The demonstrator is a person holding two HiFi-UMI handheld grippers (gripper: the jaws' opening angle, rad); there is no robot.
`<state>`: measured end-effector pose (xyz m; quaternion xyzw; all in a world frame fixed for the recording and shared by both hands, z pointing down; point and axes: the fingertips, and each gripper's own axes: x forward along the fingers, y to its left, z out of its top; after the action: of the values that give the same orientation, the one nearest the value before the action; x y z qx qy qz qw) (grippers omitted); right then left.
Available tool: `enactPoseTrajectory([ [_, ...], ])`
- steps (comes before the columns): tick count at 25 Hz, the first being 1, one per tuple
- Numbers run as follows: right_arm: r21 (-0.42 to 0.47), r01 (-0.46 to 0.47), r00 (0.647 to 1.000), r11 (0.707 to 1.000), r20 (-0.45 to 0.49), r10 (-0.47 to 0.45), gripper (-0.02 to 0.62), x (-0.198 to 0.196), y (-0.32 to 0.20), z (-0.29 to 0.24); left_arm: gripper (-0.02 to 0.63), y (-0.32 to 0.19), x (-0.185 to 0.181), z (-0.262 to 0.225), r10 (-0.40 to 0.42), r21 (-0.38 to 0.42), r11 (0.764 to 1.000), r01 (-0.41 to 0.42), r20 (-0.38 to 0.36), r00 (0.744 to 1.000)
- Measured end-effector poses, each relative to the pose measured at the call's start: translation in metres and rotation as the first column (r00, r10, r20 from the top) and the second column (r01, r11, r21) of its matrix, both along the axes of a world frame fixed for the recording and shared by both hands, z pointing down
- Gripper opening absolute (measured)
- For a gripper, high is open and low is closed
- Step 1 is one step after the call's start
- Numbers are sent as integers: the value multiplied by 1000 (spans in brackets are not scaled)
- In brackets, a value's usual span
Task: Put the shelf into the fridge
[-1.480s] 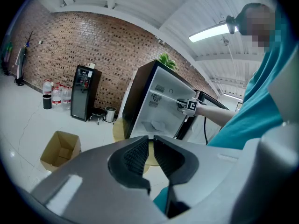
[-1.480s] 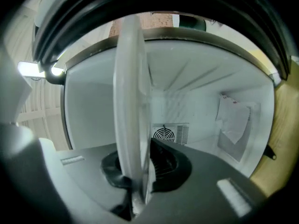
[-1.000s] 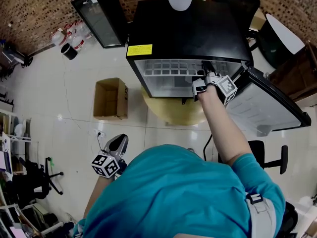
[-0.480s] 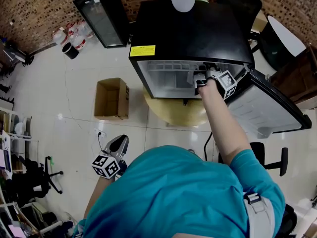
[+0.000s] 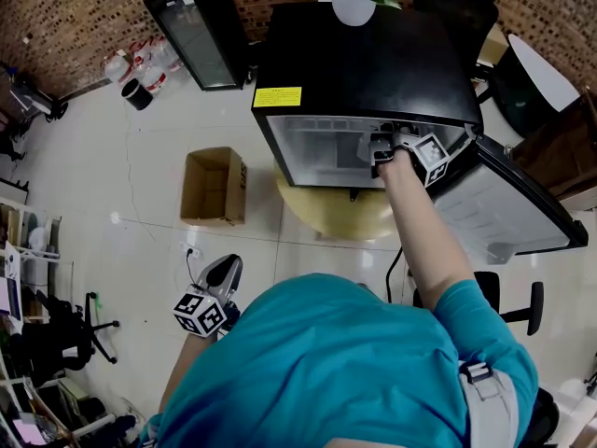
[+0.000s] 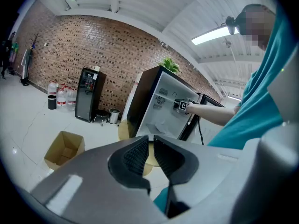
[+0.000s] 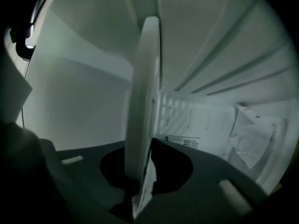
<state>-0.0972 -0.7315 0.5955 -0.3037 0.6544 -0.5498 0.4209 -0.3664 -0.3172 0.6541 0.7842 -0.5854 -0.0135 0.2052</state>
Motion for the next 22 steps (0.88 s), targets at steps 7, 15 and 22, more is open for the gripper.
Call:
enactPoseTrajectory([
  [7,22,58,998,998,24,-58,34,-10,17,8,35,8,-14,-8,13,21,1000,-13,-15,1000],
  [15,-29,95,990,995,-105,-98,37,-17,85,18,35,19,-43,-16,91,44,995,-89,-42,995],
  [22,134,191,916,972,-380,-128,2,-20,167,12,35,36,-68,-16,219,60,975,-216,-55,974],
])
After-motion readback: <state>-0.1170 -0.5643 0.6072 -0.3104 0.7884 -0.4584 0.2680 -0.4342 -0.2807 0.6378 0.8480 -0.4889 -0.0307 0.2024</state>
